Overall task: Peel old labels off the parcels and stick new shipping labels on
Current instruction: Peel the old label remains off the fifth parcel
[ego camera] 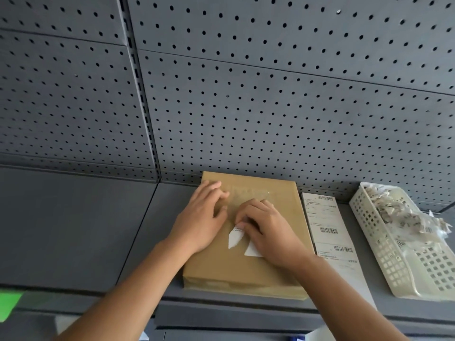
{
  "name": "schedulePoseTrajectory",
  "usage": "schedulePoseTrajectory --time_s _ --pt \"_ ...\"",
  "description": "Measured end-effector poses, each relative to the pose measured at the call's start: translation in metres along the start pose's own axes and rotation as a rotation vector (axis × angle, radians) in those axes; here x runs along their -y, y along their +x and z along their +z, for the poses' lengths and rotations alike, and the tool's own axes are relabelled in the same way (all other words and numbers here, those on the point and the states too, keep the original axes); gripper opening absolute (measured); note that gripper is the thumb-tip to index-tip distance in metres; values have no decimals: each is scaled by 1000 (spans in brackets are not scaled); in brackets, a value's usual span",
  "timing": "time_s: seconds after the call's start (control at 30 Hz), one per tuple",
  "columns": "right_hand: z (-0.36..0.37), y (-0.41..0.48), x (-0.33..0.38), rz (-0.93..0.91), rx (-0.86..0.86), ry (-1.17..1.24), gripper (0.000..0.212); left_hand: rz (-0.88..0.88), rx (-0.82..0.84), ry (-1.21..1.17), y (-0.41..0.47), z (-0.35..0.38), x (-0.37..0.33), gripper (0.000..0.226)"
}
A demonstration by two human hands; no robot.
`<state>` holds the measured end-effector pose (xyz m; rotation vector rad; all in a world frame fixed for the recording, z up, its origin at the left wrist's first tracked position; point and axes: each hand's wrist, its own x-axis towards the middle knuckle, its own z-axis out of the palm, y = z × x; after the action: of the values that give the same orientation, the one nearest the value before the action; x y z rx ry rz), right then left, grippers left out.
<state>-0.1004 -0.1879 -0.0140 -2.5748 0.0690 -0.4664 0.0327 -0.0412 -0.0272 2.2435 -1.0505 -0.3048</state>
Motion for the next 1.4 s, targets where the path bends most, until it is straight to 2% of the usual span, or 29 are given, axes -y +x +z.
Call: schedulePoseTrajectory --time_s 0.27,0.37,0.5,0.63,0.83,1.03,1.27,1.4 --pt "-10 -7 5 116 19 190 13 -5 10 9 0 -1 0 34" --pt "-21 -6 -1 233 -109 399 13 -1 -4 -5 0 -1 1 34" --pt "-27 -8 -7 374 -194 567 11 0 -7 -8 -1 -1 0 36" --pt "-32 -6 -8 451 -351 704 8 -7 -9 -8 -1 -1 -1 35" --pt "-44 -11 -9 466 -478 723 8 -4 -3 3 0 -1 0 34" --pt "-58 -10 -14 438 -563 559 9 -12 16 26 0 -1 -2 36" --pt "-85 -8 -7 429 -698 622 8 -19 26 40 1 -1 -4 39" --pt "-92 -10 -2 453 -638 689 10 -19 23 41 0 0 -4 39"
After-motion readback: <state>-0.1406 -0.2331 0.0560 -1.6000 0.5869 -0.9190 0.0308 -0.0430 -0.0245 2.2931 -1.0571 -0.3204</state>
